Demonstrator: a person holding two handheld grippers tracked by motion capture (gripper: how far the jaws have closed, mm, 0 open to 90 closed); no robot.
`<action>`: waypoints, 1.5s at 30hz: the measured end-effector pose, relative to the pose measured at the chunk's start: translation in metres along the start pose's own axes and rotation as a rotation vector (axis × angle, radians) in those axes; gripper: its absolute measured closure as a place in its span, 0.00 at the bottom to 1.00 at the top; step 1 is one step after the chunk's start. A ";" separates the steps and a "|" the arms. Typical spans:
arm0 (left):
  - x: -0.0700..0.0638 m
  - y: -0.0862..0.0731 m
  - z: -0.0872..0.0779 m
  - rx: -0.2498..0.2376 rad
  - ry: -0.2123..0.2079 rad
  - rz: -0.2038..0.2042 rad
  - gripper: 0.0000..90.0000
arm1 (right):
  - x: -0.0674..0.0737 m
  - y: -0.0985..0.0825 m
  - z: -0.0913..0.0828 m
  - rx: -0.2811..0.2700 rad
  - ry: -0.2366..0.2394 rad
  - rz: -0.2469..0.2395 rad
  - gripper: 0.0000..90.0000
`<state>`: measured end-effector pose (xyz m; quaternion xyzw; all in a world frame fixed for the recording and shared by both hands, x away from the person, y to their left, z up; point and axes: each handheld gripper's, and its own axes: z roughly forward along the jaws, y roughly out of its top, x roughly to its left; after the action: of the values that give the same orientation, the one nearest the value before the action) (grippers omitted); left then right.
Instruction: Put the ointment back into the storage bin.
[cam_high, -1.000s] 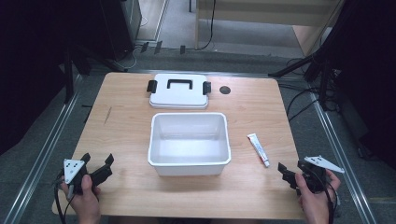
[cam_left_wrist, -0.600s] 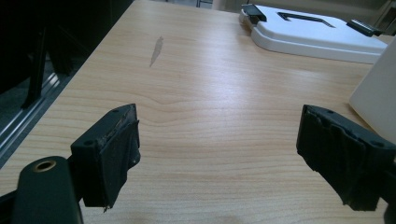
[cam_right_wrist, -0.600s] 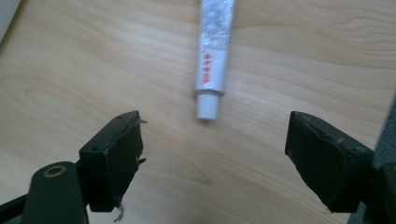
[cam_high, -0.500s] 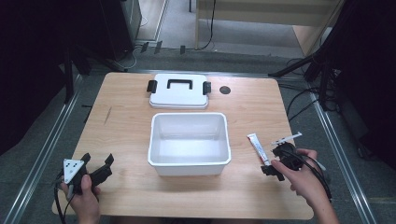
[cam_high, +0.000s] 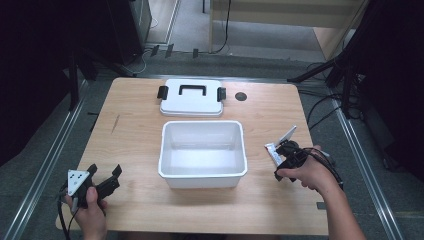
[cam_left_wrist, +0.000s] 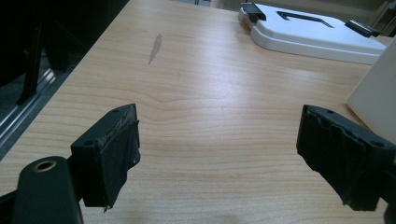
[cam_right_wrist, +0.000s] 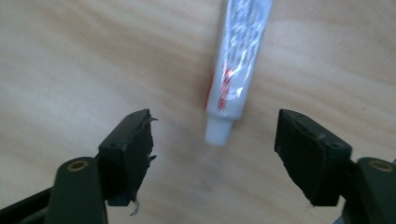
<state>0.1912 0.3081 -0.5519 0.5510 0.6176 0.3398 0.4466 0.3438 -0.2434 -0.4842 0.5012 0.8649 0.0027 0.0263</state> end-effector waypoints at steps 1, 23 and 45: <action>0.000 0.000 0.000 -0.001 0.000 0.000 0.16 | -0.003 0.004 0.001 -0.008 -0.004 0.000 0.34; 0.000 0.000 0.000 0.004 -0.004 0.001 0.16 | -0.008 0.032 0.022 0.030 0.018 0.058 0.70; 0.001 0.000 0.001 0.006 -0.010 -0.010 0.16 | 0.001 0.046 -0.033 -0.068 0.090 0.037 0.81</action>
<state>0.1919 0.3089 -0.5521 0.5510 0.6192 0.3327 0.4498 0.3812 -0.2190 -0.4498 0.5152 0.8553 0.0551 0.0042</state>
